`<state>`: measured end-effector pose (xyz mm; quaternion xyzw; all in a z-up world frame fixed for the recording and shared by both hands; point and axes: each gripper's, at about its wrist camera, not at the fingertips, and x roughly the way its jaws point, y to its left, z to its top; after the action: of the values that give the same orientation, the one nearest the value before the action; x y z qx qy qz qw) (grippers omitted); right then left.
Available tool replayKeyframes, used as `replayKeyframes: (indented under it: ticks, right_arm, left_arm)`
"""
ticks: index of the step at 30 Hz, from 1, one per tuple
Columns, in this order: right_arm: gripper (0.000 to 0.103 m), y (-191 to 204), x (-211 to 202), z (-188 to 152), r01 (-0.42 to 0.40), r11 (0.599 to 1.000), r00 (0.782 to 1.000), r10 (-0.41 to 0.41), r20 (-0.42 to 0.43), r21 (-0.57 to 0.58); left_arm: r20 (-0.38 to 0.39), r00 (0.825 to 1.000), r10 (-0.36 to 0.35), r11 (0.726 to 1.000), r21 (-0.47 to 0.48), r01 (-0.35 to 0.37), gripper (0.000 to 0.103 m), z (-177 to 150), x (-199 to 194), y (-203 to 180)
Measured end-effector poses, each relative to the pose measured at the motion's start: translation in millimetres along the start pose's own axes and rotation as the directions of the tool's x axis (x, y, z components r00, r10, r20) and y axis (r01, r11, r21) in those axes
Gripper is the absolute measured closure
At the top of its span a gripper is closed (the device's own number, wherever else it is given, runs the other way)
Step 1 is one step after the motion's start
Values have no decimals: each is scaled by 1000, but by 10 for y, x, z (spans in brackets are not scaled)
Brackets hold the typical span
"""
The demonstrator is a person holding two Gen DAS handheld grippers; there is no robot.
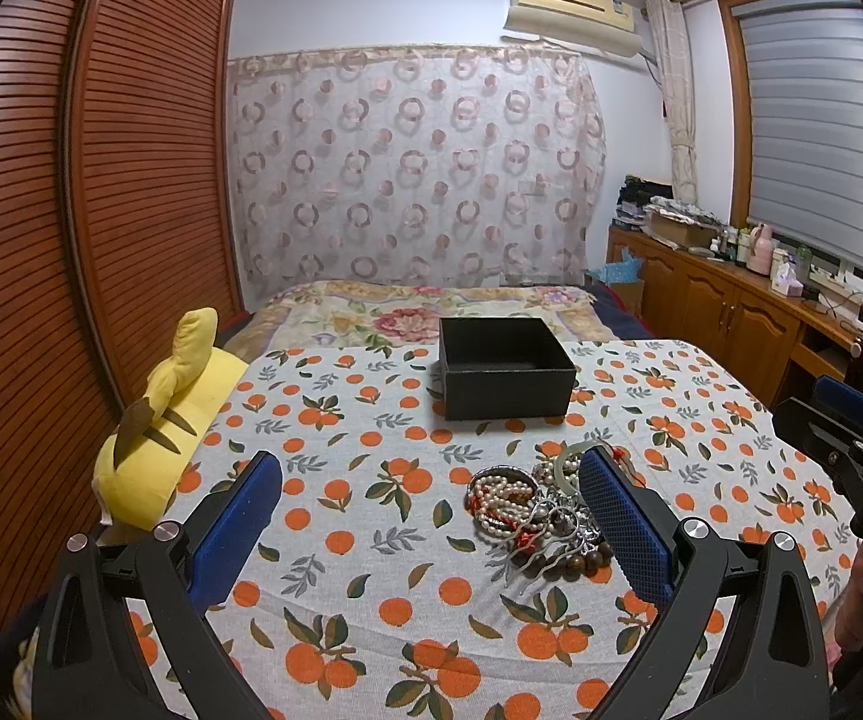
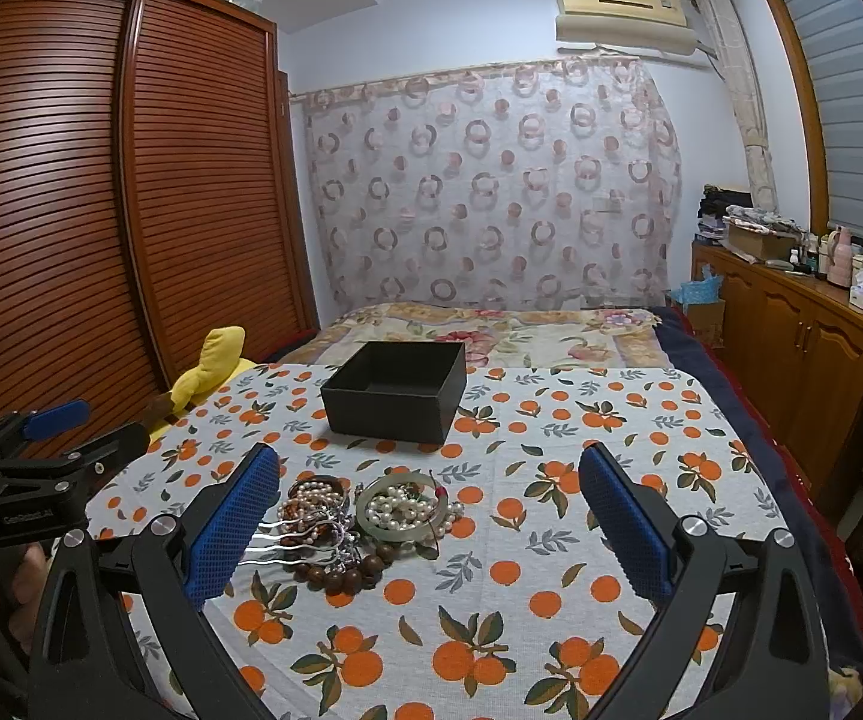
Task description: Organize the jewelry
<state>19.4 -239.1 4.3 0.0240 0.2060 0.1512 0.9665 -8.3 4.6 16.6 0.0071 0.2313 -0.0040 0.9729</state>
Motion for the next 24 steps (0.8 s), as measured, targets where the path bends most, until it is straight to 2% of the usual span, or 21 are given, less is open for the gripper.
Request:
replayKeyframes:
  ticks: [8,12,16,22,24]
  right_arm:
    - [2,30,23,3,-9,1000,1000,9,-8,-2]
    - [2,89,28,-40,-27,999,999,27,-31,-23]
    - [2,34,107,-120,-51,998,997,50,-62,-24]
    - [15,-33,235,-250,-71,997,991,68,-117,-20]
    - [16,-54,270,-290,-69,997,989,66,-130,-19]
  left_arm:
    - [-4,1000,-5,1000,-1,5,7,-8,4,-11]
    - [-39,998,-41,999,3,41,7,-36,81,-35]
    - [-101,990,-98,995,6,99,7,-123,245,-63]
    - [-185,967,-173,984,10,178,7,-290,517,-126]
    - [-204,960,-190,981,3,195,7,-347,588,-140]
